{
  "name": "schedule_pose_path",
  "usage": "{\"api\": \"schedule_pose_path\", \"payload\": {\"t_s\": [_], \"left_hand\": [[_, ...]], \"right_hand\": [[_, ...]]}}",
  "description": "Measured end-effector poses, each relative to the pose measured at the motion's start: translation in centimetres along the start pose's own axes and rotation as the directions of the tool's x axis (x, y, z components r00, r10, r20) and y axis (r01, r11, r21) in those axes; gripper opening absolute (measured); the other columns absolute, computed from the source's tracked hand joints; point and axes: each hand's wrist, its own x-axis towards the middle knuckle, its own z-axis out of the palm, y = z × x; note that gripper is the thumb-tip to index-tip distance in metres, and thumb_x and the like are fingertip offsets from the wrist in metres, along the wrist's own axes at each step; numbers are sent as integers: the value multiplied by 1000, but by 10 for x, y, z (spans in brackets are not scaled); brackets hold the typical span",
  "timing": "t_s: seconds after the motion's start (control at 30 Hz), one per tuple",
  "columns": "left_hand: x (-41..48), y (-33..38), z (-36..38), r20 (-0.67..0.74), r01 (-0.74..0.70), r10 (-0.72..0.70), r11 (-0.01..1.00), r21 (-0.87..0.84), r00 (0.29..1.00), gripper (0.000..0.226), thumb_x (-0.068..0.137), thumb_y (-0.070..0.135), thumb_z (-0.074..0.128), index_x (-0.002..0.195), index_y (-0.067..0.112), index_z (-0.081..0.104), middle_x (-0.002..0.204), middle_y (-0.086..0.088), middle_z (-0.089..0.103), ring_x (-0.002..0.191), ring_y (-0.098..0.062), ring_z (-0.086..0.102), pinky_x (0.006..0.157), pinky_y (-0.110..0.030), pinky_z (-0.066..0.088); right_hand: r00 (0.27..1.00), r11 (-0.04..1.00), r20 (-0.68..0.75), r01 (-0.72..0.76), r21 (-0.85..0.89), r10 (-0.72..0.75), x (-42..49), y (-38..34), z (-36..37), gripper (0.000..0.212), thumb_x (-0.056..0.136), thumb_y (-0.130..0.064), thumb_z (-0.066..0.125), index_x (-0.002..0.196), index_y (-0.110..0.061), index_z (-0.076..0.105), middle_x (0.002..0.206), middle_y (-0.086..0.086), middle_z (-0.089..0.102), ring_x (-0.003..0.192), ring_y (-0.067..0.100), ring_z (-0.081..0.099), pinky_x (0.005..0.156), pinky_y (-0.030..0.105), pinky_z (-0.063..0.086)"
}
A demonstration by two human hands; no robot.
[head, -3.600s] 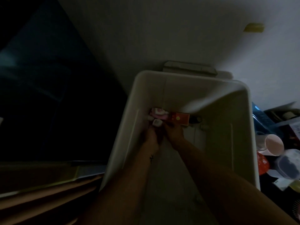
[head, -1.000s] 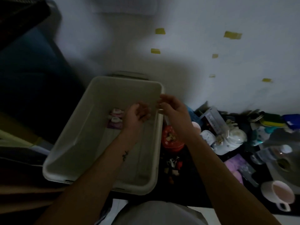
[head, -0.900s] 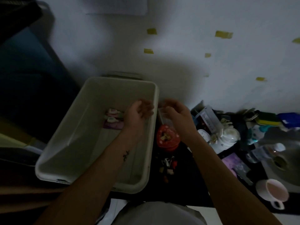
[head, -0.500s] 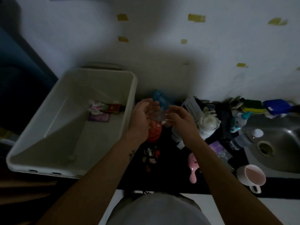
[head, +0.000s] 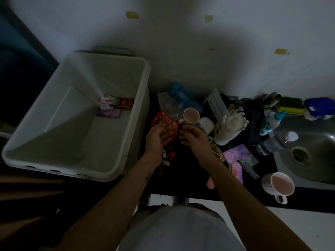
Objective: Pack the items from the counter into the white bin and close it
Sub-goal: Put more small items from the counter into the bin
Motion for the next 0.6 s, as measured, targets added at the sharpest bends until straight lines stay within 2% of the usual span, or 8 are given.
{"api": "schedule_pose_path", "payload": {"t_s": [0.07,0.17,0.3,0.37,0.5,0.6], "left_hand": [[3,-13,-12,-31,37,-36,999,31,999,25,95,25,47,113,15,63,104,-4,73,96,-18,70,76,-30,52],[3,-30,-31,-68,75,-71,995,62,995,20,96,25,48,109,18,62,103,-2,72,99,-19,67,77,-29,50],[1,-46,-50,-114,148,-138,985,90,984,18,97,26,47,108,21,60,105,-2,71,99,-18,66,69,-26,49],[1,-54,-57,-138,161,-148,982,93,979,20,98,24,46,111,18,60,105,-3,70,99,-19,65,70,-27,50],[0,-61,-66,-168,149,-132,984,94,977,22,99,19,44,115,13,58,109,-9,68,103,-24,64,79,-28,53],[0,-61,-70,-170,148,-130,984,98,977,20,98,20,45,111,16,60,108,-8,69,98,-21,65,72,-25,51]], "right_hand": [[999,999,-9,-48,-21,47,0,16,3,25,95,-7,50,101,-26,64,92,-10,72,84,3,68,74,20,54],[993,993,-19,-115,-22,115,-2,42,5,19,98,-9,49,110,-17,62,102,-2,68,85,6,67,73,20,54],[979,980,-46,-200,10,200,-7,73,10,19,99,-10,50,115,-11,61,99,0,68,85,9,67,69,17,54],[977,978,-45,-209,-9,208,-7,83,14,18,96,-8,54,112,-11,63,97,-1,68,87,11,67,66,14,52],[980,977,-34,-198,-81,196,0,96,24,23,92,-4,56,111,-12,64,107,4,68,91,8,65,67,11,51],[988,971,-21,-153,-182,151,4,100,32,25,91,-1,54,112,-11,64,114,9,66,97,12,65,76,16,53]]}}
